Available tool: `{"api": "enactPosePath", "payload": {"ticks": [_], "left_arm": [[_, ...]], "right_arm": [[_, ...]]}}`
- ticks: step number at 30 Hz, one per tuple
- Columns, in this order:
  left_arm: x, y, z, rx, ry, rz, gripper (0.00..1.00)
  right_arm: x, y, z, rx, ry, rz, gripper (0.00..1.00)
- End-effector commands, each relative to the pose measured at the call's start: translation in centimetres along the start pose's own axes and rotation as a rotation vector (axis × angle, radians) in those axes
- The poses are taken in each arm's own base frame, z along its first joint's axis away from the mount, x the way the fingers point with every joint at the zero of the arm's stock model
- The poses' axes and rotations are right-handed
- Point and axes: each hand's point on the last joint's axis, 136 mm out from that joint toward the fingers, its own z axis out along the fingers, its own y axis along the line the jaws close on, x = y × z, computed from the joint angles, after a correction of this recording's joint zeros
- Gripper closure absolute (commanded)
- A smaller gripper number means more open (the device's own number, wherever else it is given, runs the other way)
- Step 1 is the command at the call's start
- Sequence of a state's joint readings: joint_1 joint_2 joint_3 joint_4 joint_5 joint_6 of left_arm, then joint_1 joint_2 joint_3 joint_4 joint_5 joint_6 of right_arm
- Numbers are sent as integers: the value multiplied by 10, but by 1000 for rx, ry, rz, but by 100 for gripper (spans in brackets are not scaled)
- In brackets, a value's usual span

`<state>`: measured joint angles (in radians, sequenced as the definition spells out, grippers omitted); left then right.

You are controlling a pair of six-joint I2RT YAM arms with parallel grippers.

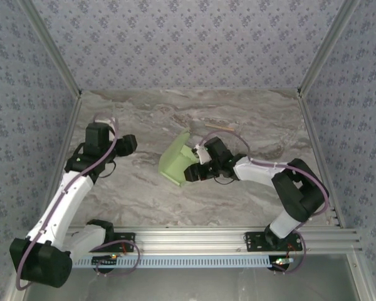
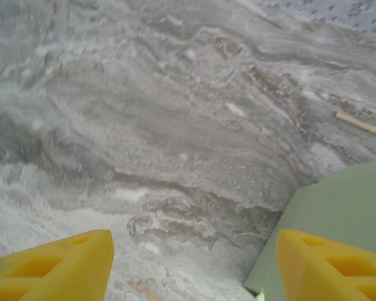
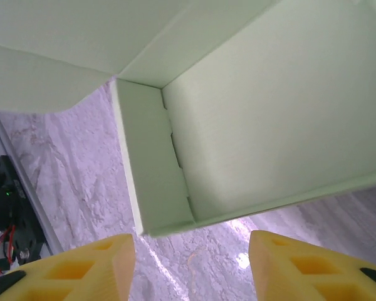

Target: Fold the paper box

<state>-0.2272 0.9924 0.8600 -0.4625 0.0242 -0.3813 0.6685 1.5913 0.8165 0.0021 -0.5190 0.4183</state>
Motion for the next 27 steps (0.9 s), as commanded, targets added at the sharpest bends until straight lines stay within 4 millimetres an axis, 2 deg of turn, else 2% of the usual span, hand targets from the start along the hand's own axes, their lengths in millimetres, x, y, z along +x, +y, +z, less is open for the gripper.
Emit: {"api": "enactPosePath", "payload": {"ticks": [1,5,8,10,13,16,23,27], "left_arm": [[4,-2,4,41,-24,-70,31],[13,-4,9,71,-8,-80,31],[18,-4,12,73,4,-75,31],[21,-4,13,78,9,-72,31],[25,-3,15,78,17,-70,31],[28,-3,17,86,26,-69,31],[40,-3,23,101,47,-83,31],[54,-2,29,119,70,-106,32]], "right_arm": [[-17,-13,-25,65,-62,-37,42],[-46,-47,-46,187,-108,-55,41],[-55,-71,-47,211,-84,-34,44],[-59,-76,-44,180,-66,-19,47],[-61,-68,-34,116,-52,-14,49],[-51,-62,-20,102,-20,-6,49],[-35,-60,-4,112,-27,77,50],[-30,-64,3,161,-23,103,58]]}}
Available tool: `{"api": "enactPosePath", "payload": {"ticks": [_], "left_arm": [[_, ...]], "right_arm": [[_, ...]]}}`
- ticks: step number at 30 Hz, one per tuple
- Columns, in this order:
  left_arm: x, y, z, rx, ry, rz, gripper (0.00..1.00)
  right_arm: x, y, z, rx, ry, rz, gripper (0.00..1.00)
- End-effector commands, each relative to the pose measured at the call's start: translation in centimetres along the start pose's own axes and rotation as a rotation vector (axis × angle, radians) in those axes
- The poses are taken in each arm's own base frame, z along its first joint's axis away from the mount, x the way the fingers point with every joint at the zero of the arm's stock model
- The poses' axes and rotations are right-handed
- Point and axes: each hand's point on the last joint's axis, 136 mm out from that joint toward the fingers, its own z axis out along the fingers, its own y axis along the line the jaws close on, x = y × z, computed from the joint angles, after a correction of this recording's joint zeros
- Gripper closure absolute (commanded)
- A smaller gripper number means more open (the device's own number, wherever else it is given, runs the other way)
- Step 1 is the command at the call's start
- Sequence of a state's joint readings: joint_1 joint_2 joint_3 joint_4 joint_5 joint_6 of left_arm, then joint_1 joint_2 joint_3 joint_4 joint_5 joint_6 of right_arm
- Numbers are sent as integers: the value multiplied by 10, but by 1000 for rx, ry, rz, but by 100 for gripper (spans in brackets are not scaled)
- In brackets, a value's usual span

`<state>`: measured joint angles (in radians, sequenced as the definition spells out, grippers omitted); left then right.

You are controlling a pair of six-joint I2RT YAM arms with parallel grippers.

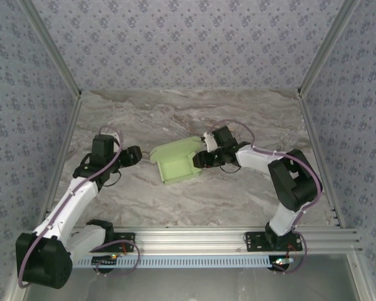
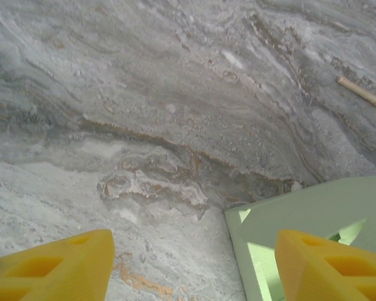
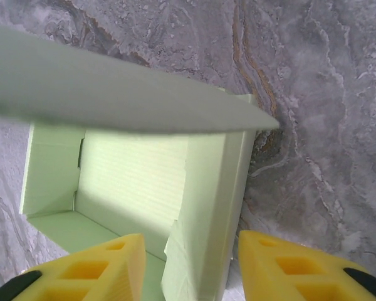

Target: Fold the paper box

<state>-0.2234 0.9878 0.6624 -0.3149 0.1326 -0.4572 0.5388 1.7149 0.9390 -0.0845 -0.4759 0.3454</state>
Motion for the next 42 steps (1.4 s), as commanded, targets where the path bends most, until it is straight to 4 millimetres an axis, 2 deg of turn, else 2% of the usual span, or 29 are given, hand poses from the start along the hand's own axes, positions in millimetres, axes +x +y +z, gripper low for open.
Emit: {"api": "enactPosePath", "payload": {"ticks": [1,11,21,27,31,38,42], "left_arm": [[5,-4,2,46,-9,-27,32],[18,-1,7,60,10,-33,32],[56,4,20,95,86,-99,33],[57,5,21,93,91,-82,33],[60,6,22,90,104,-77,33],[64,8,24,84,109,-70,33],[63,6,26,84,115,-58,33]], "right_arm": [[5,-7,8,56,-2,46,60],[11,-16,16,184,17,2,75],[10,-26,10,410,16,-125,80],[12,-28,14,461,48,-181,84],[16,-36,15,518,78,-199,85],[21,-51,10,654,114,-250,86],[18,-51,10,673,114,-267,86]]}}
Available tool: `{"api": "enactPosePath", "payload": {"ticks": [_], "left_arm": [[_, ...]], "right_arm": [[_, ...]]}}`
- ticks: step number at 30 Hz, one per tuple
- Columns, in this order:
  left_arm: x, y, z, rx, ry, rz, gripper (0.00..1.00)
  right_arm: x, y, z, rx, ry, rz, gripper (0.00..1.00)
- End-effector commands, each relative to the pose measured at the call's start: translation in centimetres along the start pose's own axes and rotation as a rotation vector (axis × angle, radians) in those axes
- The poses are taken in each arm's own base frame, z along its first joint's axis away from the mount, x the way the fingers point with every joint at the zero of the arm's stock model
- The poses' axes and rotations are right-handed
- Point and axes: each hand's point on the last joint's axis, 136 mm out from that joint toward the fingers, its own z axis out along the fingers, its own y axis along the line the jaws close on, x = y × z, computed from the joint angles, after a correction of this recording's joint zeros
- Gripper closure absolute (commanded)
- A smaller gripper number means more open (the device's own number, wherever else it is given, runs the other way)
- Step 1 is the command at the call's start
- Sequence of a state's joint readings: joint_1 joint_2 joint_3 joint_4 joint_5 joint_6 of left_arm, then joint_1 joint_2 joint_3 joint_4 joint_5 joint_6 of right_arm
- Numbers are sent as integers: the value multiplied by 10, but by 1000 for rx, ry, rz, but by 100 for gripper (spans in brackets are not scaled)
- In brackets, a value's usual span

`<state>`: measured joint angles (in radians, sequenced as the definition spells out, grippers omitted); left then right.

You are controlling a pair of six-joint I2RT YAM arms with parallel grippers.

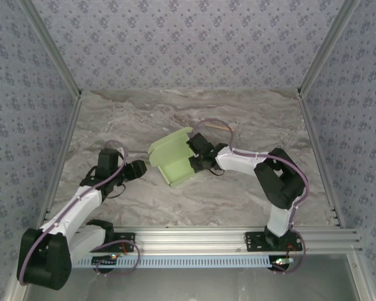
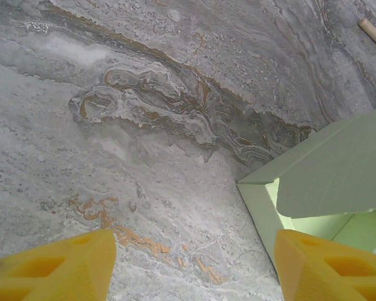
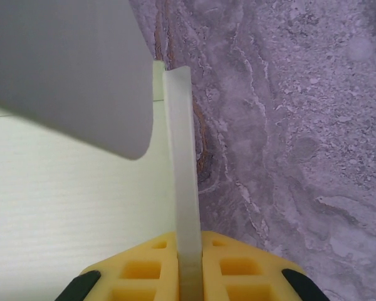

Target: Fold the paper box

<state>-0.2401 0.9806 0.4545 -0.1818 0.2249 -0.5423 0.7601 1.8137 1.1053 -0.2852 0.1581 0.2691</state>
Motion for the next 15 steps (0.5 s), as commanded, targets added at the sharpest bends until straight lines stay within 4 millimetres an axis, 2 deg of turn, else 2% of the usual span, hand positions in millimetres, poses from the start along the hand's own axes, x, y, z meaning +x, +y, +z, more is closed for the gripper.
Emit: {"api": "enactPosePath", "payload": {"ticks": [1,8,15], "left_arm": [[0,-7,2,23,8,33,33],[-2,-10,5,13,17,56,33],[-2,-14,9,11,30,79,33]], "right_arm": [[26,-21,7,115,107,-57,86],[3,-6,-7,-4,42,3,77],[-9,2,-14,-107,9,64,67]]}}
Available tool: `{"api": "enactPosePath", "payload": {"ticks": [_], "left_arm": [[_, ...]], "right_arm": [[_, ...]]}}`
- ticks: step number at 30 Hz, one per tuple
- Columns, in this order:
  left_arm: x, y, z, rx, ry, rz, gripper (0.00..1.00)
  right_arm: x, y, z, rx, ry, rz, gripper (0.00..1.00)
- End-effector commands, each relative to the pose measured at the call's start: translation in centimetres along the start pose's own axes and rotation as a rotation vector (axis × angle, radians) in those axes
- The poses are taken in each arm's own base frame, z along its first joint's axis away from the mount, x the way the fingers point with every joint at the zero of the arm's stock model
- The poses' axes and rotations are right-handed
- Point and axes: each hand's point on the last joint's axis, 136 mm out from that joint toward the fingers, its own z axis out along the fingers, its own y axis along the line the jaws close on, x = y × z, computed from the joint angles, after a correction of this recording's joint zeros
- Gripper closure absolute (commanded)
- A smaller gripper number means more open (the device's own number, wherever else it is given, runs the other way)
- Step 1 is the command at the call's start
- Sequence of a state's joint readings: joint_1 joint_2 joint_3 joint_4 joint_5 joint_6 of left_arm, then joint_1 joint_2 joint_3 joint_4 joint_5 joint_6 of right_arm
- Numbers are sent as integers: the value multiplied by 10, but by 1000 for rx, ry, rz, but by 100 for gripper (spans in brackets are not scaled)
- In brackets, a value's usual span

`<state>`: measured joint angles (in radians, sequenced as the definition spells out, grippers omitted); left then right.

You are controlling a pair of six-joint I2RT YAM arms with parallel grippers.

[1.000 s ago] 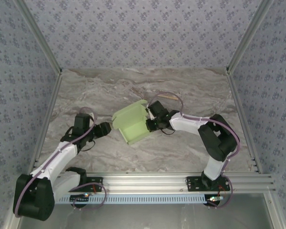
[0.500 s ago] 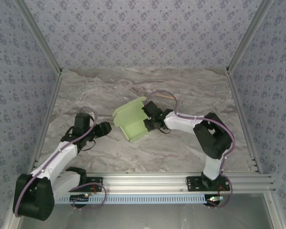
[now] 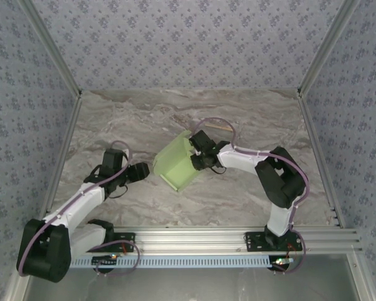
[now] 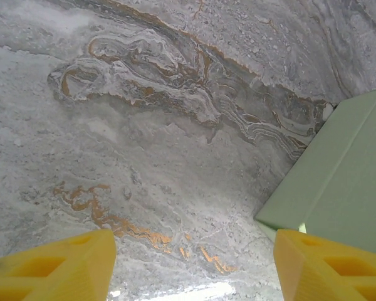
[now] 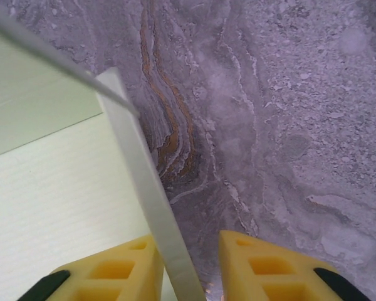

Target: Fold the paper box

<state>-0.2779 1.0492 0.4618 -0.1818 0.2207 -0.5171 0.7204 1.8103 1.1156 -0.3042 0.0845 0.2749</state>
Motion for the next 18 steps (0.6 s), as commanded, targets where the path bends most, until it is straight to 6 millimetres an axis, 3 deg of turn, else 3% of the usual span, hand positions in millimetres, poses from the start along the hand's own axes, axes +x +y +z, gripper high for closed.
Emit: {"api": "enactPosePath", "payload": {"ticks": [1,9,18], "left_arm": [[-17,-13,-4,22,-40,42,33],[-16,-13,-2,17,-35,51,33],[-16,-16,-3,25,-34,57,33]], "right_arm": [[-8,7,-13,-67,-15,26,65],[-10,8,-20,-107,-29,20,49],[-12,10,-28,-220,-60,26,45]]}}
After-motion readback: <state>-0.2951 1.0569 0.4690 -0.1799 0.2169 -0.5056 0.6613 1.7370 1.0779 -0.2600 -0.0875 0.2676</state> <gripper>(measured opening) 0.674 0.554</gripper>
